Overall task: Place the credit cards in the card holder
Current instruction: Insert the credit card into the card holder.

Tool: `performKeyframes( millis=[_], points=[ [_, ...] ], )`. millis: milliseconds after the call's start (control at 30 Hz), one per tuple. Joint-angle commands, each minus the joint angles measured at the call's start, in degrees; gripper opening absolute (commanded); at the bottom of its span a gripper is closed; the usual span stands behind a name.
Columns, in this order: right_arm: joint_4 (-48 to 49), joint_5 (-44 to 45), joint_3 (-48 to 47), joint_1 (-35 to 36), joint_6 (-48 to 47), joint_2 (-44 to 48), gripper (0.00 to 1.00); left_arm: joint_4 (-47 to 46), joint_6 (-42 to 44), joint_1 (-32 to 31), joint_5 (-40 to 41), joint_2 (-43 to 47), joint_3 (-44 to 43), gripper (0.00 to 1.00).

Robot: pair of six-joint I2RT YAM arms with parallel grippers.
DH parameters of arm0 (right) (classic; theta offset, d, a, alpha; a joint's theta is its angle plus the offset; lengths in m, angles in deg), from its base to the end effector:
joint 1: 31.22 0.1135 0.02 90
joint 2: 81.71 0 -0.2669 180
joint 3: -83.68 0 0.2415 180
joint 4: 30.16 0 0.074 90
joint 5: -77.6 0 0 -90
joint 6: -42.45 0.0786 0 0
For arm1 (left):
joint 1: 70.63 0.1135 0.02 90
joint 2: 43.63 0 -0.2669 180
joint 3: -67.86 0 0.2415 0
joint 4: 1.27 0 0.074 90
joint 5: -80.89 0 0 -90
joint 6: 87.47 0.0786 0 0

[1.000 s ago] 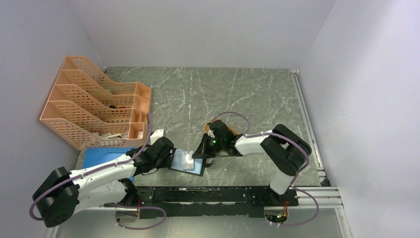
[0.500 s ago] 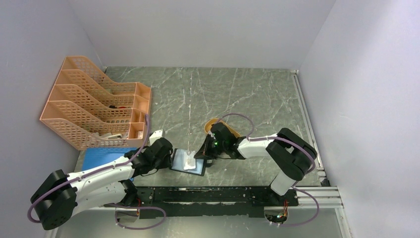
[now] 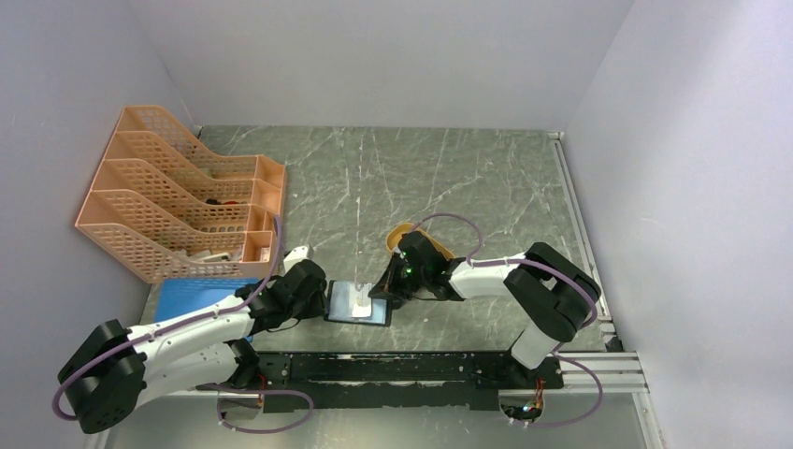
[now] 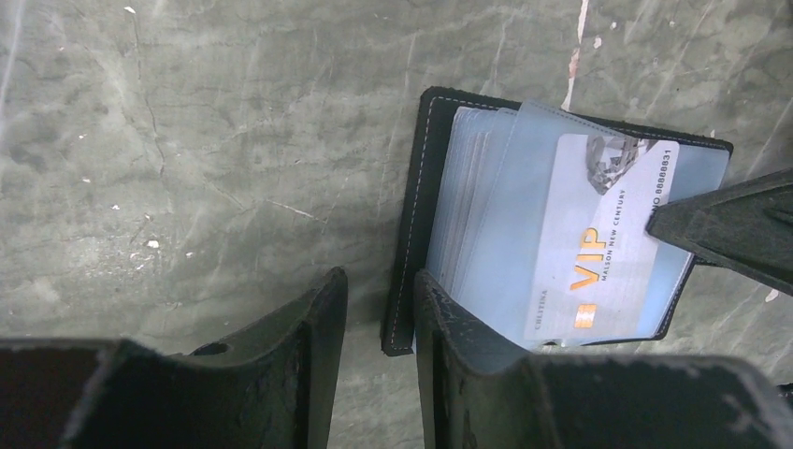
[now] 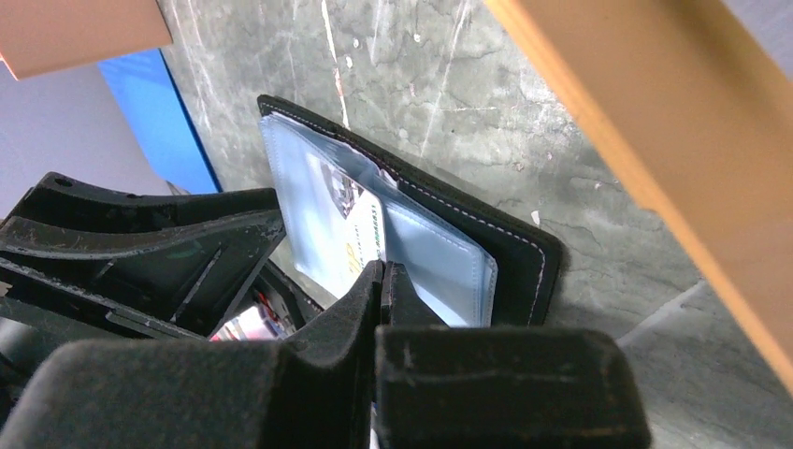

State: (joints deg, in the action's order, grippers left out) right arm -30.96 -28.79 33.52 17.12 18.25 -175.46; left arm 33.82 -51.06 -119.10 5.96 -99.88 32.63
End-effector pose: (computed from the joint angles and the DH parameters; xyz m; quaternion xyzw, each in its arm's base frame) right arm 0.1956 0.2532 0.1088 0.0839 0.9102 0.3934 0.0983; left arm 0.1351 -0.1217 0.1244 -0.0805 0.9457 -0.1458 0.2792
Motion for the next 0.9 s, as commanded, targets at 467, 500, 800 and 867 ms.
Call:
performKeyframes(
  millis=[467,500,800,867],
  points=[
    [-0.3,1.59,-3.96,4.0,0.62,-2.41,0.0,-1.78,-1.26,-0.03,-5.58,-1.58,3.17,0.37],
    [-0.25,1.49,-4.23,4.18,0.48,-2.85,0.0,-1.89,-1.26,-0.05,-5.62,-1.51,3.25,0.37],
    [-0.92,-1.23,-7.0,5.62,-0.74,-4.27,0.04,-1.28,-1.26,-0.05,-5.09,-1.29,2.87,0.37],
    [-3.12,-0.29,-7.05,5.58,-1.49,-2.67,0.22,-0.18,-1.22,-0.05,-4.42,-0.64,2.52,0.37]
  ],
)
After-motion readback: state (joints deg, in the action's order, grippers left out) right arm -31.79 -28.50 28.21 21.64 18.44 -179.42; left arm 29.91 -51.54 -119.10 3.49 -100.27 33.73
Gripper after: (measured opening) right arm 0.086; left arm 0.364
